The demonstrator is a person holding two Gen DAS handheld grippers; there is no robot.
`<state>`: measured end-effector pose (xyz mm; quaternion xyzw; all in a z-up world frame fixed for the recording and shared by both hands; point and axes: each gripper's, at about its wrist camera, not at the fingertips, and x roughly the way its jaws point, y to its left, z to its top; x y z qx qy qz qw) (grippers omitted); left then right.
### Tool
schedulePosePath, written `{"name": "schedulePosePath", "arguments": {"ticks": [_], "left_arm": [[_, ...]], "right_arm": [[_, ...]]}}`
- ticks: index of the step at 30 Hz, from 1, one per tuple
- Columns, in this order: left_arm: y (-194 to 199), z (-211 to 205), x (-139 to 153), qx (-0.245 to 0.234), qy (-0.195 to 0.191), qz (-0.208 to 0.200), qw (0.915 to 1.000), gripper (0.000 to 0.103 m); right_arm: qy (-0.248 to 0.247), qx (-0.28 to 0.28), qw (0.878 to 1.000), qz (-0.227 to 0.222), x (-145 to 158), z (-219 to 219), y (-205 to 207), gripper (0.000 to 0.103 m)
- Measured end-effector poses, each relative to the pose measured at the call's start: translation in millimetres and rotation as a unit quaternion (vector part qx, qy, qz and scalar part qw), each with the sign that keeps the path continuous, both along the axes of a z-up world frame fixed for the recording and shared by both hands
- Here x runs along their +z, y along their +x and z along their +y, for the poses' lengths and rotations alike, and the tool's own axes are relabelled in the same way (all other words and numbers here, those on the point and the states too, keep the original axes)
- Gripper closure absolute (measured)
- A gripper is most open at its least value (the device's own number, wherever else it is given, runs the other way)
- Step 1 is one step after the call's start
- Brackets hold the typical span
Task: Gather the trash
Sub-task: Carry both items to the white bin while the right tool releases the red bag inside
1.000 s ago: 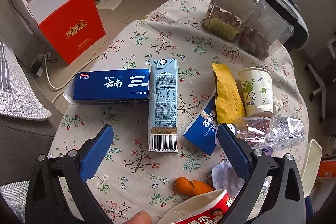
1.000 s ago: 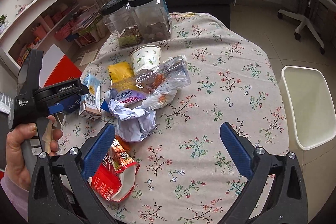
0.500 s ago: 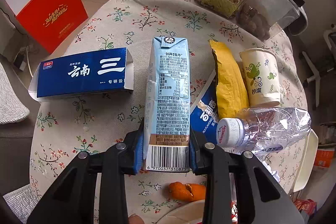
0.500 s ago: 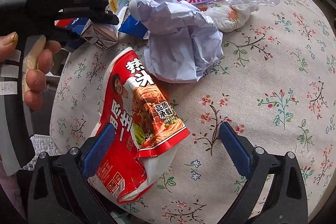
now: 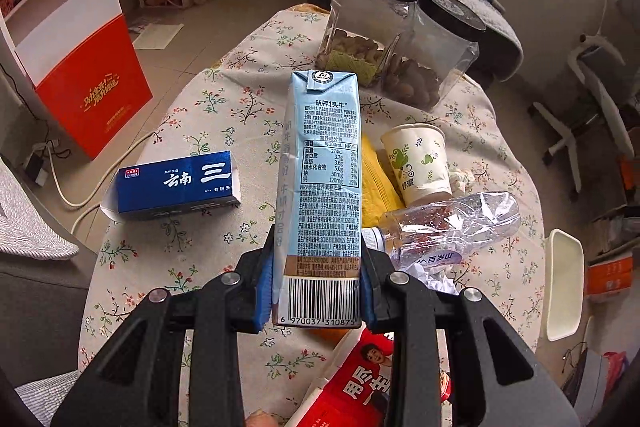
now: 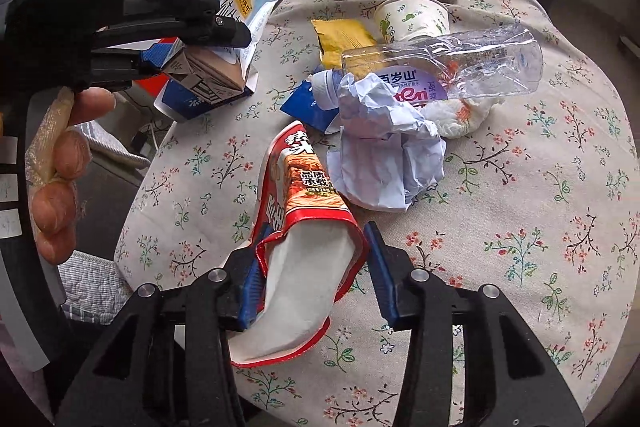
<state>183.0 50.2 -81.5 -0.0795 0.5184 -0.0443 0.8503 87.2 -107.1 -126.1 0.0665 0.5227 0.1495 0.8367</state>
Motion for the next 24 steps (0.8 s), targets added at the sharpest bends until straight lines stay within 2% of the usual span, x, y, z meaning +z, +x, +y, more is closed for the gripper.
{"name": "schedulePosePath", "arguments": {"ticks": [6,10,15,24], "left_arm": [[-9.7,-2.1,12.1,-0.007,0.01,-0.027,0.9996,0.07],[-13.9,-10.0,18.4,-0.01,0.007,-0.042,0.999,0.07],[-21.2,-25.6,28.7,-0.022,0.001,-0.069,0.9974,0.07],[-35.2,-70.7,48.5,-0.056,-0.01,-0.132,0.9897,0.07]], "right_arm": [[-0.022,-0.02,0.998,-0.054,28.0,-12.3,-5.7,0.06],[-0.027,-0.052,0.995,-0.079,41.9,-34.1,-8.0,0.06],[-0.049,-0.105,0.986,-0.118,61.8,-73.6,-12.1,0.06],[-0.054,-0.186,0.969,-0.15,86.7,-142.7,-14.7,0.059]]}}
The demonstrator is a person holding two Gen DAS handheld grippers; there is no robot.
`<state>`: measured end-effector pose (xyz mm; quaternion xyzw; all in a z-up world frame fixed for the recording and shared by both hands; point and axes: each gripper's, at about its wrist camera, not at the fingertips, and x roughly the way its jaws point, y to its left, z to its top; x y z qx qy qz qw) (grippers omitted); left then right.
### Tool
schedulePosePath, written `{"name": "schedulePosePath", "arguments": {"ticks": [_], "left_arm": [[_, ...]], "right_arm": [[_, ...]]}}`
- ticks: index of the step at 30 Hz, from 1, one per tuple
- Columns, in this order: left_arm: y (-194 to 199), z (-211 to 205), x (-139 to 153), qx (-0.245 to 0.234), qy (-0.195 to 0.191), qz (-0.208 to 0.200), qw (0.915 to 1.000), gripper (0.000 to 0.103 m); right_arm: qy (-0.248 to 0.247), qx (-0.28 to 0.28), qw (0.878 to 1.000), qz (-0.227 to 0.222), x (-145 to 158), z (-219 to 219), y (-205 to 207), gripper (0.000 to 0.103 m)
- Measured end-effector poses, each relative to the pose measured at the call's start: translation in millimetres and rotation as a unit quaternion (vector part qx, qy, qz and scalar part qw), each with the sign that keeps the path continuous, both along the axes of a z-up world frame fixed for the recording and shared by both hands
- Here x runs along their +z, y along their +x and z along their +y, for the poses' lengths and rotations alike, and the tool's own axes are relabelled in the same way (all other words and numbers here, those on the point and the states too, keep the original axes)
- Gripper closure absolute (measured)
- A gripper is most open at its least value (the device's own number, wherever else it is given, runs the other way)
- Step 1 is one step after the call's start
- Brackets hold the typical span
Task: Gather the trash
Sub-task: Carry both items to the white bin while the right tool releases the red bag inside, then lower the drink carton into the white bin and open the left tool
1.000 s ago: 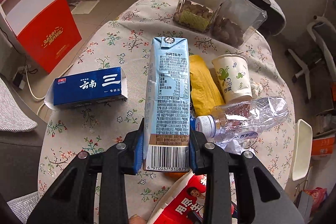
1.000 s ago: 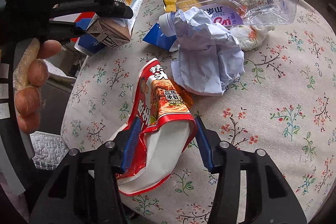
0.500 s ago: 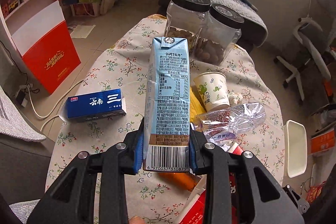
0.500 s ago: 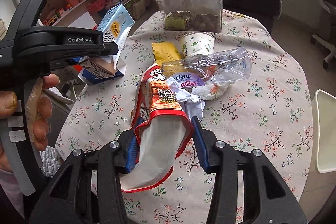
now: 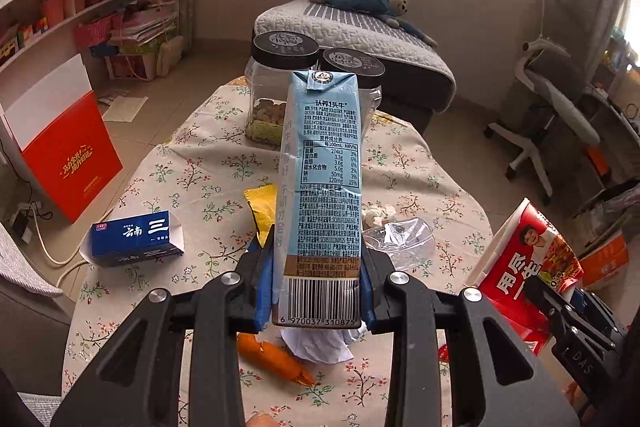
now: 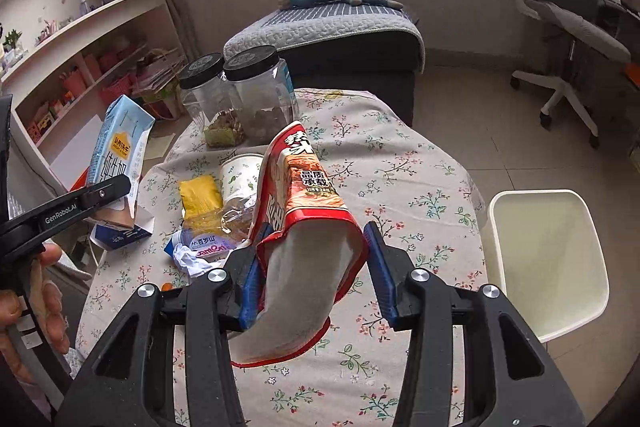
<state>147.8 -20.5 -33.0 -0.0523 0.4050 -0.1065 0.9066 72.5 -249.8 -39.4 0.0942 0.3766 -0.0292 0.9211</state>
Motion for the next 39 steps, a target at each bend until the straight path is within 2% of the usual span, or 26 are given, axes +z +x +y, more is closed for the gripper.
{"name": "schedulePosePath", "arguments": {"ticks": [5,12,21,29,30,33,39], "left_arm": [[-4.8,-24.8,4.9,-0.022,0.013,-0.025,0.9993,0.07],[-4.9,-55.7,2.8,-0.045,0.014,-0.031,0.9984,0.07],[-13.3,-115.2,1.1,-0.09,0.016,-0.042,0.995,0.07],[-31.4,-192.0,1.6,-0.151,0.004,-0.05,0.9872,0.07],[-33.7,-203.2,-0.1,-0.161,0.003,-0.049,0.9857,0.07],[-42.1,-236.1,-7.2,-0.19,-0.005,-0.039,0.981,0.07],[-54.8,-293.8,-27.2,-0.237,-0.006,-0.009,0.9716,0.07]], "right_arm": [[-0.013,-0.05,0.999,-0.013,6.7,-37.6,-1.4,0.059],[-0.029,-0.137,0.99,-0.012,3.2,-103.5,-2.5,0.059],[-0.061,-0.24,0.969,0.013,-15.1,-178.7,-11.0,0.059],[-0.106,-0.289,0.951,0.019,-13.4,-214.3,-30.3,0.056],[-0.107,-0.293,0.95,0.016,-11.2,-218.6,-34.7,0.053],[-0.109,-0.31,0.944,0.013,-6.7,-233.4,-49.0,0.034],[-0.102,-0.364,0.926,0.001,-0.6,-266.3,-76.8,0.018]]}}
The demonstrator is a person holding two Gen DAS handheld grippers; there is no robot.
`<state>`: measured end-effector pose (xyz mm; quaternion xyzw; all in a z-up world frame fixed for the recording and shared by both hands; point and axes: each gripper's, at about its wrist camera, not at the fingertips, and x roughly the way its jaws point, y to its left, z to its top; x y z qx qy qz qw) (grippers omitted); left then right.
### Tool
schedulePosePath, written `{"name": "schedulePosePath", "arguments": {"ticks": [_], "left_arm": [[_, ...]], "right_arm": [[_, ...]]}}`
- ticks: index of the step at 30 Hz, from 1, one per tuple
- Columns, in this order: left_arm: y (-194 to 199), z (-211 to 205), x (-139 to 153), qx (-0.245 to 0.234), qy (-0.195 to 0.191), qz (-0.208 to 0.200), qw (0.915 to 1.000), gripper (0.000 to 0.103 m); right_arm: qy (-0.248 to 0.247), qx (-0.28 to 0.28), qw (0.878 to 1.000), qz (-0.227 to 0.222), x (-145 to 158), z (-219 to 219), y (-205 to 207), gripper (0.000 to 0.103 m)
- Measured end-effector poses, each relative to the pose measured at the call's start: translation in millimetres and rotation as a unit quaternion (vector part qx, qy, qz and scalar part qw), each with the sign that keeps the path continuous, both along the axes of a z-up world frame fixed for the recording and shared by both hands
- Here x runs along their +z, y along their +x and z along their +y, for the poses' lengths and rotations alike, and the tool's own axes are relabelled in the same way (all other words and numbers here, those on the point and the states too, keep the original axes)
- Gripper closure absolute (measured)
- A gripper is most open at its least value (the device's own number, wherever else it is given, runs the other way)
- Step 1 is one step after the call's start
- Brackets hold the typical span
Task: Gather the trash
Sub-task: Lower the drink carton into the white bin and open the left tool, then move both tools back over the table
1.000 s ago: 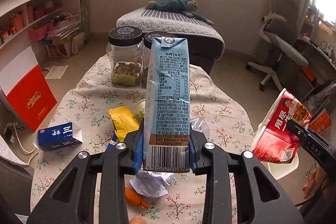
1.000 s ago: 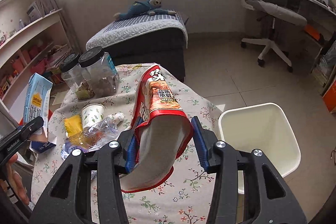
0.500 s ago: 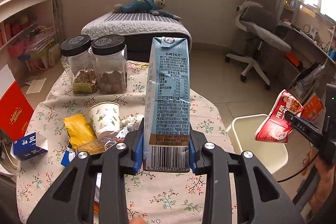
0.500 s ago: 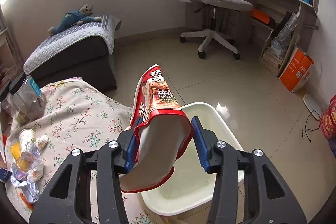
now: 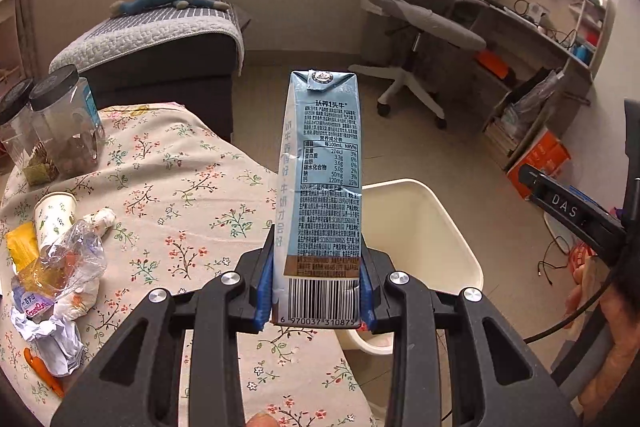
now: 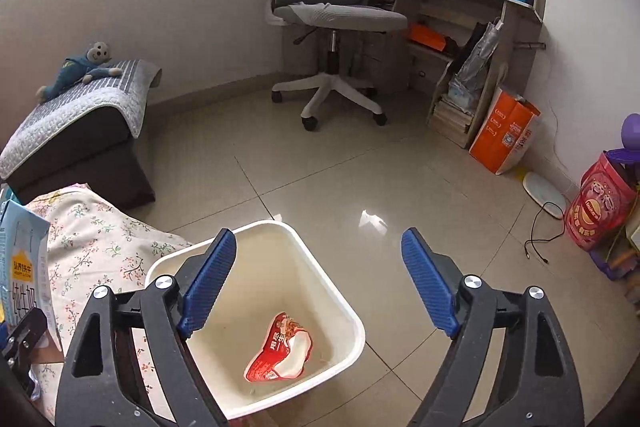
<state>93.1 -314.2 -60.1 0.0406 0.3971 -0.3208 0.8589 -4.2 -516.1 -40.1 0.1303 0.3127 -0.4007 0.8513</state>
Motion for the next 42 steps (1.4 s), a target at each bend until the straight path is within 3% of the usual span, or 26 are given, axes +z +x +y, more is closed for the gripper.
{"name": "schedulePosePath", "arguments": {"ticks": [3,8,16,19,21,25,32,42], "left_arm": [[-5.1,-25.2,-2.8,-0.02,0.007,0.003,0.9998,0.07],[-3.7,-60.1,-1.6,-0.042,-0.008,0.03,0.9987,0.07],[-4.3,-111.7,1.0,-0.074,-0.004,0.043,0.9963,0.069],[-2.3,-121.1,3.1,-0.074,-0.002,0.045,0.9963,0.051],[-2.7,-121.5,7.1,-0.074,-0.004,0.04,0.9964,0.05],[-6.8,-114.1,13.2,-0.069,0.005,0.018,0.9975,0.043],[0.0,-66.5,17.8,-0.001,0.018,-0.028,0.9994,0.034],[18.1,26.7,20.8,0.098,0.017,-0.035,0.9945,0.028]], "right_arm": [[0.016,-0.026,1.0,-0.006,-1.7,-18.9,-13.1,0.016],[-0.001,-0.069,0.998,-0.002,-4.5,-38.4,-30.6,0.013],[0.01,-0.096,0.995,-0.003,-10.3,-60.8,-46.9,0.012],[0.003,-0.097,0.995,-0.002,-9.5,-59.8,-50.1,0.009],[-0.003,-0.094,0.996,-0.002,-8.3,-57.0,-50.5,0.008],[-0.022,-0.08,0.997,-0.003,-3.4,-45.1,-47.2,0.007],[-0.024,-0.038,0.999,-0.012,1.9,-12.4,-32.1,0.007],[-0.037,0.051,0.998,-0.004,9.0,59.0,7.4,0.007]]}}
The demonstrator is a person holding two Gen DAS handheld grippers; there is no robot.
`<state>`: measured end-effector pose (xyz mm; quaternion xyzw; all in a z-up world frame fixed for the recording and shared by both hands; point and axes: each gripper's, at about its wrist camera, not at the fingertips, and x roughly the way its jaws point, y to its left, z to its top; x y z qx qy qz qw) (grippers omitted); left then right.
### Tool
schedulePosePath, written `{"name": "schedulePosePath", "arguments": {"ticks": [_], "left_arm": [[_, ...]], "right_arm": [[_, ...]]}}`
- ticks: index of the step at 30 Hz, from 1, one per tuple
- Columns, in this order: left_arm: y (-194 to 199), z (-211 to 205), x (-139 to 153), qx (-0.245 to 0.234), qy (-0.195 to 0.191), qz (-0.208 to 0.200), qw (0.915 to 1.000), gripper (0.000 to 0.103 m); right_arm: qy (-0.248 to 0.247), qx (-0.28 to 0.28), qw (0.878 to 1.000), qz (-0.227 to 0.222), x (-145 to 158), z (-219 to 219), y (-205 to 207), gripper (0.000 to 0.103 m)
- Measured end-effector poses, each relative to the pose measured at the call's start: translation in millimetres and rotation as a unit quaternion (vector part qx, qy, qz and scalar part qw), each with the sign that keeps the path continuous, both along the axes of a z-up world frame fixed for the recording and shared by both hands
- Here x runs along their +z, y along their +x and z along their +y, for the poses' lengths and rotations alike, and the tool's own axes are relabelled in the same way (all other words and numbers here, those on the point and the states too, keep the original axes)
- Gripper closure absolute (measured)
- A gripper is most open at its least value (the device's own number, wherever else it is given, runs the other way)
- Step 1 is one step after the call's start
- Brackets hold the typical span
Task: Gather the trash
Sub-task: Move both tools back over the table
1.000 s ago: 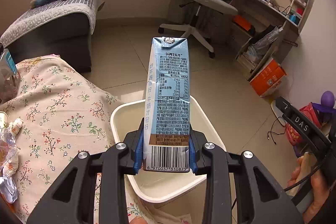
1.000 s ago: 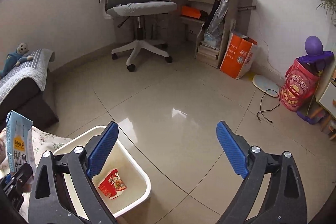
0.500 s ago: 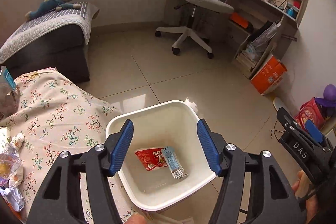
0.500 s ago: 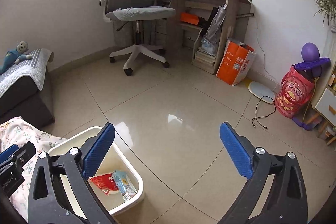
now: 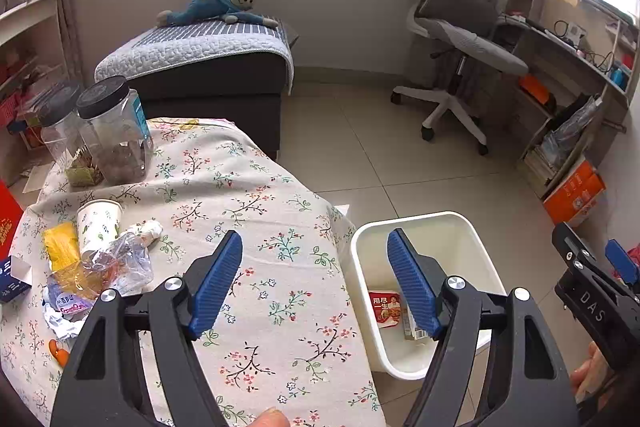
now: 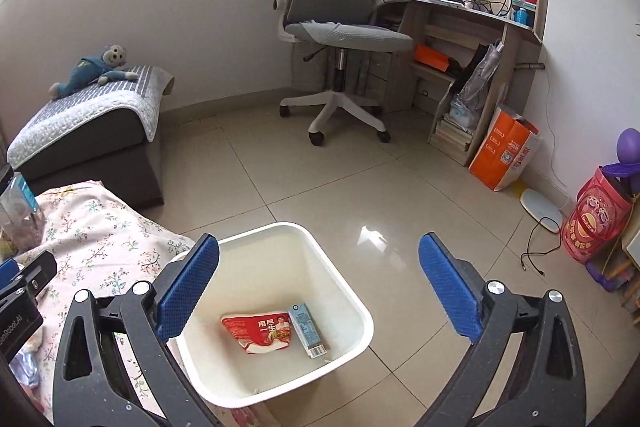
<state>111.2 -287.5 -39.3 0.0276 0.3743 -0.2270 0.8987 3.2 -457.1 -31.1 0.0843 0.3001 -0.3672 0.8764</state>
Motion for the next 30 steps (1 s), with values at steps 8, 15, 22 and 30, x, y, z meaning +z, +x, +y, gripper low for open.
{"name": "schedulePosePath", "arguments": {"ticks": [8,15,22,30], "left_arm": [[11.3,60.2,4.8,0.052,0.006,-0.002,0.9986,0.025],[18.7,105.1,7.4,0.089,0.011,-0.003,0.996,0.025],[26.9,145.3,9.3,0.12,0.017,-0.005,0.9926,0.025],[43.4,199.7,0.1,0.163,0.03,0.024,0.9859,0.025]], "right_arm": [[0.0,0.06,0.998,0.0,1.4,60.3,31.6,0.007],[0.01,0.101,0.995,-0.01,2.6,108.2,50.0,0.007],[0.0,0.134,0.991,-0.006,2.3,144.3,69.1,0.007],[0.018,0.179,0.984,-0.008,-0.8,195.0,92.1,0.007]]}}
